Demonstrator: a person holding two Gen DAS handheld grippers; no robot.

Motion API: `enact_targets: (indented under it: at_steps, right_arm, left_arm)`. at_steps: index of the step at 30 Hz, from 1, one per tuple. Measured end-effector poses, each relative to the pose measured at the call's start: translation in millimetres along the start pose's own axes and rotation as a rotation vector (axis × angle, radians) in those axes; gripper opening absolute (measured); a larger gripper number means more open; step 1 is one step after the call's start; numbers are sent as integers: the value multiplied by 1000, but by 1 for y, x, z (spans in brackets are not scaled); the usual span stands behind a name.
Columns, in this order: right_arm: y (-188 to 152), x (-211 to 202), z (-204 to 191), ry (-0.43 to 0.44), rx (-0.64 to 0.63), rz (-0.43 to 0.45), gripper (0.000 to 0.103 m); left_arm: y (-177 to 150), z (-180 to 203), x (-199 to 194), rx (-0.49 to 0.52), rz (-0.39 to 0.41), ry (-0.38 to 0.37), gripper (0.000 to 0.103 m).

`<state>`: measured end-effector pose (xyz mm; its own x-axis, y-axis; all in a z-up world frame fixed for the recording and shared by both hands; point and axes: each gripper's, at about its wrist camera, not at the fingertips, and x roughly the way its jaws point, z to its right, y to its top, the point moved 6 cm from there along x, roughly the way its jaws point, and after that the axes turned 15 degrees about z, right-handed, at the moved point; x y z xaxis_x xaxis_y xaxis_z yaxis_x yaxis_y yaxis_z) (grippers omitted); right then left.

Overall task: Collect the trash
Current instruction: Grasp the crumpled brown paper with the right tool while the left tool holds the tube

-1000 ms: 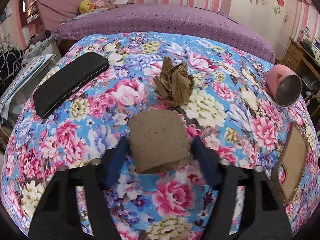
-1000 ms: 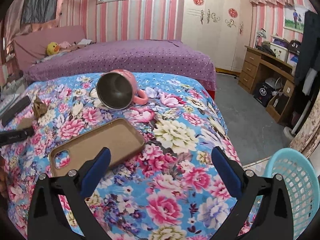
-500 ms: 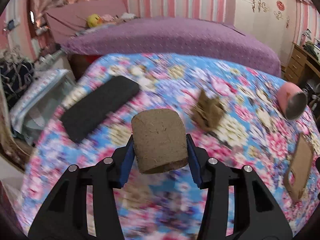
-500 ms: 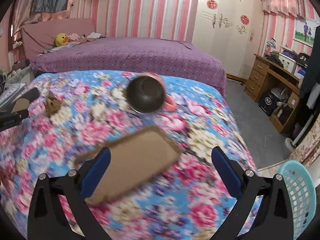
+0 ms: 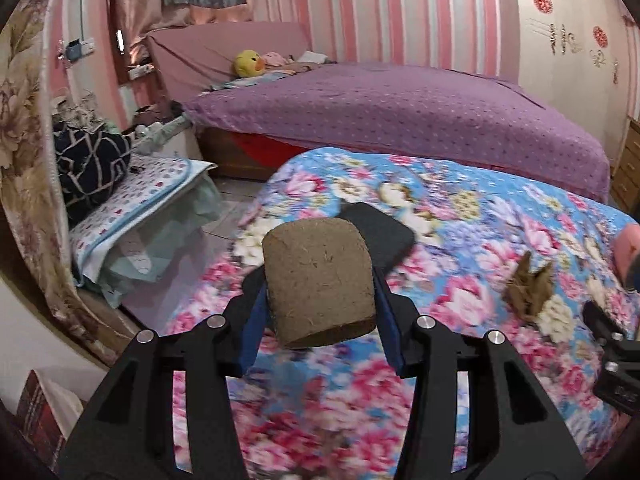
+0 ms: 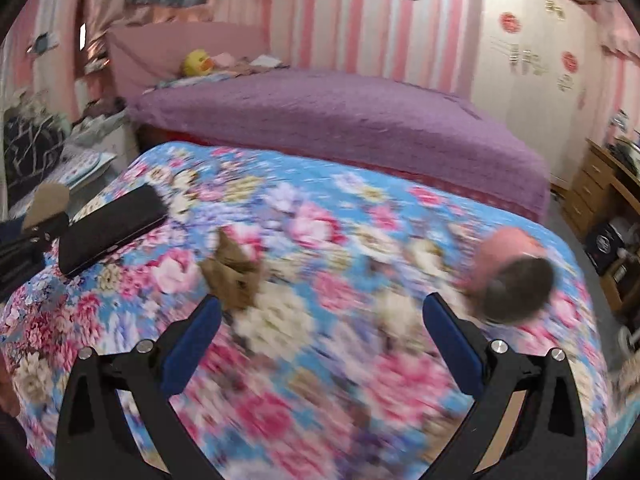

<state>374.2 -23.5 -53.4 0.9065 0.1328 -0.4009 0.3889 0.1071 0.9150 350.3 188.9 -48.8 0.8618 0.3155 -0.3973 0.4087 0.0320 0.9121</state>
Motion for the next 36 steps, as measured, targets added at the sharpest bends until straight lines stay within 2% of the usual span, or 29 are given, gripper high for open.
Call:
enact_targets:
  at_steps: [4, 6, 8, 9, 10, 13, 16, 22, 27, 32, 36]
  right_arm:
    - [-3, 37, -32, 54, -44, -54, 97]
    - [-4, 48, -42, 75, -63, -70, 91]
    - [-6, 55, -50, 109, -76, -88, 67]
    - [-8, 58, -54, 129, -79, -99, 60]
    - [-9, 61, -58, 159, -78, -115, 48]
    - [-8, 58, -60, 202, -63, -98, 44]
    - [-1, 40, -51, 188, -72, -40, 44]
    - [3, -16, 8, 125, -16, 30, 44]
    - [-2, -78, 75, 44, 12, 62, 44]
    - [-24, -149, 155, -58, 50, 73, 44]
    - [-45, -199, 211, -127, 102, 93, 44]
  left_arm:
    - [-1, -17, 8, -42, -25, 16, 48]
    - [-2, -22, 7, -69, -34, 14, 48]
    - [-2, -22, 6, -78, -34, 13, 48]
    - [-2, -21, 5, -73, -32, 15, 48]
    - [-2, -19, 3, -68, -30, 16, 48]
    - [-2, -10, -4, -49, -27, 14, 48]
    - [0, 0, -15, -30, -14, 3, 48]
    - [4, 34, -45, -9, 16, -67, 48]
    - [-1, 80, -83, 20, 50, -177, 48]
    - [-20, 145, -133, 86, 74, -278, 48]
    - [-38, 201, -172, 79, 55, -393, 48]
